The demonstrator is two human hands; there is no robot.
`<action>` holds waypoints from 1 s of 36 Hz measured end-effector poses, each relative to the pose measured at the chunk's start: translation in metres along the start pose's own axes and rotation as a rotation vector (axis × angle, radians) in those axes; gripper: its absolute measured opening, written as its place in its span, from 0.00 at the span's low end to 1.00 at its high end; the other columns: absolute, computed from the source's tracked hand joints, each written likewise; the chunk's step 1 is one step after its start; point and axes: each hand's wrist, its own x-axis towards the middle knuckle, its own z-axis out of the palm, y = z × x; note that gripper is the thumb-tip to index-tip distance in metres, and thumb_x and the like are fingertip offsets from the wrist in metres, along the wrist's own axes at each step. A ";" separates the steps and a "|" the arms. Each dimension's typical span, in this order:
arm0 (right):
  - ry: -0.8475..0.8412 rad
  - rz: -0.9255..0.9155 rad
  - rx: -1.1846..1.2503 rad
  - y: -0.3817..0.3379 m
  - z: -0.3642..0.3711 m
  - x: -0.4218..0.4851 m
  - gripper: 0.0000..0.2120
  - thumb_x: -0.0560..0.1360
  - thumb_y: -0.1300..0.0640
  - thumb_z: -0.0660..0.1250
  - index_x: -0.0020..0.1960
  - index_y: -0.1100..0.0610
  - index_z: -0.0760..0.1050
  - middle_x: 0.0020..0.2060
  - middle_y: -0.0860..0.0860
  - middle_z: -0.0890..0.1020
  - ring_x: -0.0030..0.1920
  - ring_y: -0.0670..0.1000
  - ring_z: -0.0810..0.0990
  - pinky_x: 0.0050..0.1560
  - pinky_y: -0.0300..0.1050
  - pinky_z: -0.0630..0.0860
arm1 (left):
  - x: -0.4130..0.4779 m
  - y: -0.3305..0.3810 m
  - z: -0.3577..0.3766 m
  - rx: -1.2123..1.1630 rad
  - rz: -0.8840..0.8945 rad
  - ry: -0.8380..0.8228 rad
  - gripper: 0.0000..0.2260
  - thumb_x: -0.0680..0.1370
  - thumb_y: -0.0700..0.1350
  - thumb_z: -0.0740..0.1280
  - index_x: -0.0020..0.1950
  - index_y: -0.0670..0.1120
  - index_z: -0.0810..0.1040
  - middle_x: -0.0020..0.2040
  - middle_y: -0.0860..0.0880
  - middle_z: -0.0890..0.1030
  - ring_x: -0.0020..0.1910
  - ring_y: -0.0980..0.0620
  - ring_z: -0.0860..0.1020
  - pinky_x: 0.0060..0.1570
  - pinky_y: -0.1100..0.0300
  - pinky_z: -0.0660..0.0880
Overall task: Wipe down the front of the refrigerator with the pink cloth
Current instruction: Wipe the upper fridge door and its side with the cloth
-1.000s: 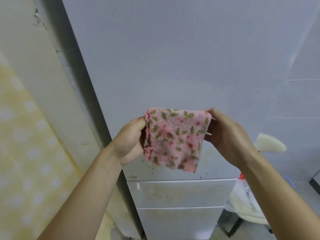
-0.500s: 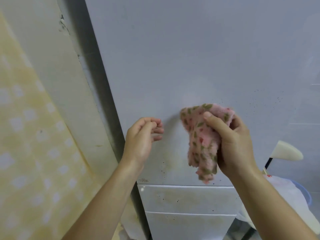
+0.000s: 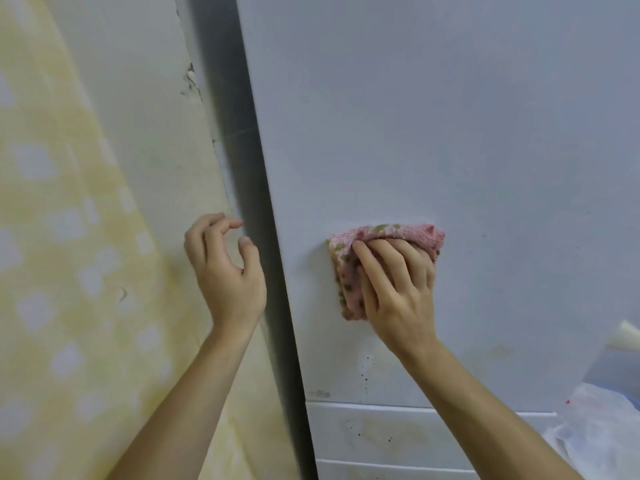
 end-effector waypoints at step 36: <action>-0.327 -0.139 -0.212 -0.029 0.038 -0.075 0.27 0.86 0.39 0.58 0.83 0.40 0.58 0.84 0.44 0.55 0.84 0.48 0.52 0.83 0.60 0.45 | -0.022 -0.041 0.032 0.187 0.424 -0.191 0.25 0.85 0.45 0.57 0.83 0.44 0.61 0.84 0.37 0.57 0.85 0.39 0.52 0.82 0.37 0.48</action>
